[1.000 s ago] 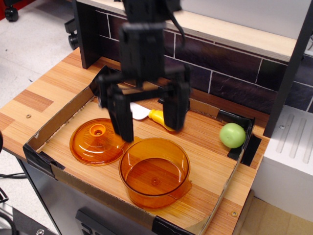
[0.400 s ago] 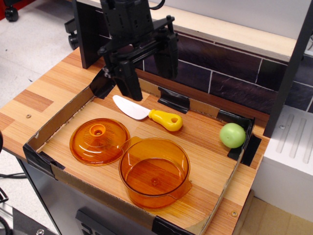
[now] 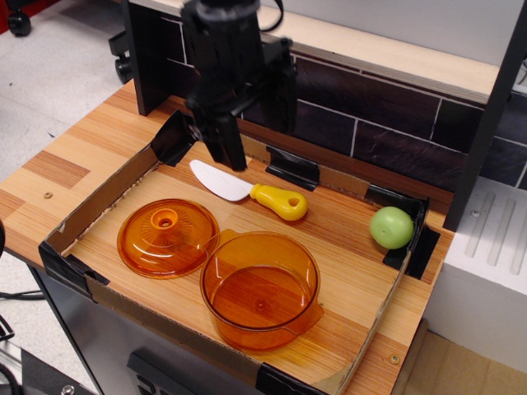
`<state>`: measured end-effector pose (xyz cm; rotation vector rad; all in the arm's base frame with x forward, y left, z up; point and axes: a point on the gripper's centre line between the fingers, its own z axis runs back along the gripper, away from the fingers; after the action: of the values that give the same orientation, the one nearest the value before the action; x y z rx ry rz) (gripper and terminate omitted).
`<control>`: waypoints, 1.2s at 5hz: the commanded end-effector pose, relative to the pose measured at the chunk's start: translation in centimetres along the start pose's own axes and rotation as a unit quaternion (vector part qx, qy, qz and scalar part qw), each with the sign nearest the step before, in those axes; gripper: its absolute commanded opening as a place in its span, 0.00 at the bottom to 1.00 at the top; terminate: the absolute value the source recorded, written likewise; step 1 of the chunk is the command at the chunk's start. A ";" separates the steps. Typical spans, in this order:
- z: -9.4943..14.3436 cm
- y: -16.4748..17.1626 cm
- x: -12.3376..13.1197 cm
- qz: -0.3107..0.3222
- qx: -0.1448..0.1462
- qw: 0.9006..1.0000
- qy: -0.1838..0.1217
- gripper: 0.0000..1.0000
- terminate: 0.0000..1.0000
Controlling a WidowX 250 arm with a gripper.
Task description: Put knife in pot
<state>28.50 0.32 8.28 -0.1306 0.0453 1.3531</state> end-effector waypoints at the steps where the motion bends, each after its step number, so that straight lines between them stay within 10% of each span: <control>1: -3.5 -1.4 0.4 0.013 -0.010 1.000 -0.014 1.00 0.00; 5: -7.8 -1.5 0.0 0.027 0.006 0.999 -0.030 1.00 0.00; 6: -7.6 -1.0 0.0 0.015 0.005 0.999 -0.030 0.00 0.00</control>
<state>29.84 -1.10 -0.13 -0.0669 0.0232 1.3937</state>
